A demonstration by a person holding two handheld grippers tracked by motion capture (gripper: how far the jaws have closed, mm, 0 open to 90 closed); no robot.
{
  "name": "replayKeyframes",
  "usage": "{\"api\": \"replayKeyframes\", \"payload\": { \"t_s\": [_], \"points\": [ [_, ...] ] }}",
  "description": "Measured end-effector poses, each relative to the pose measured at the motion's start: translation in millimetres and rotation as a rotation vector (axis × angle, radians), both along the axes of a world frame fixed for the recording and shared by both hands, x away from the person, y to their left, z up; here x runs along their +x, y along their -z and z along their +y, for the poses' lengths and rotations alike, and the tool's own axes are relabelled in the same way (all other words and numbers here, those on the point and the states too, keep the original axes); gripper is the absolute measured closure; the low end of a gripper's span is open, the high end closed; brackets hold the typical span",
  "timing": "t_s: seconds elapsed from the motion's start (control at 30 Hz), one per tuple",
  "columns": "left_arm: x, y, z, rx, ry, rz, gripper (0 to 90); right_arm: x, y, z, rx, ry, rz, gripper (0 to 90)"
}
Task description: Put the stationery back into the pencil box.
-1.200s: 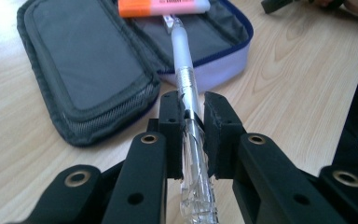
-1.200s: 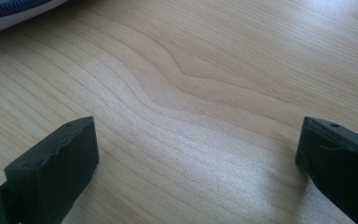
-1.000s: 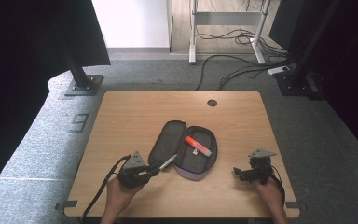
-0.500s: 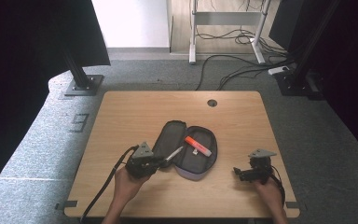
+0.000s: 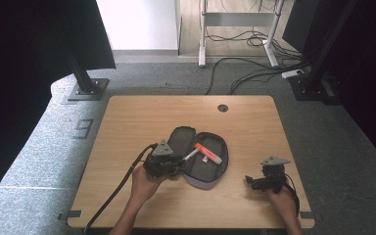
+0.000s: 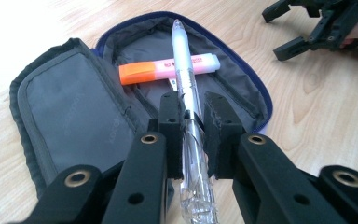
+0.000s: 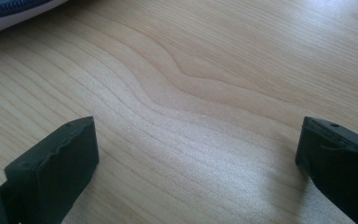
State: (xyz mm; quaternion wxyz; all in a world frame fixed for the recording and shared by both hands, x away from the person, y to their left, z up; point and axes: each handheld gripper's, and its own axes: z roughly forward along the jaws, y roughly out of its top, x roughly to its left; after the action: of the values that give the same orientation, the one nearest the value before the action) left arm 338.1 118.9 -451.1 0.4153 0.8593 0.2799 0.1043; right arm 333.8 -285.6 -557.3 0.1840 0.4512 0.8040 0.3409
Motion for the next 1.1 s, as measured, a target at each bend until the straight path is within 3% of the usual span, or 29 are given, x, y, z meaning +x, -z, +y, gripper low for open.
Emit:
{"api": "replayKeyframes", "payload": {
  "t_s": [0.2,0.47,0.6,0.7,0.83,1.1],
  "points": [
    [8.4,0.9,-8.6,-0.023,0.008,0.015,78.0,0.0,0.0,0.0,0.000,0.000,0.000,0.0],
    [19.2,-0.3,-19.0,-0.019,0.015,0.017,78.0,0.0,0.0,0.0,0.000,0.000,0.000,0.0],
    [23.6,0.0,-26.5,0.009,0.021,0.015,78.0,0.0,0.0,0.0,0.000,0.000,0.000,0.0],
    [27.1,0.4,-31.8,0.001,0.027,0.020,78.0,0.0,0.0,0.0,0.000,0.000,0.000,0.0],
    [32.7,0.4,-39.2,0.020,0.032,0.020,78.0,0.0,0.0,0.1,0.001,0.001,0.000,0.0],
    [44.1,1.5,-54.7,0.015,0.036,0.020,78.0,0.0,0.0,0.0,0.001,0.001,0.000,0.0]
  ]
}}
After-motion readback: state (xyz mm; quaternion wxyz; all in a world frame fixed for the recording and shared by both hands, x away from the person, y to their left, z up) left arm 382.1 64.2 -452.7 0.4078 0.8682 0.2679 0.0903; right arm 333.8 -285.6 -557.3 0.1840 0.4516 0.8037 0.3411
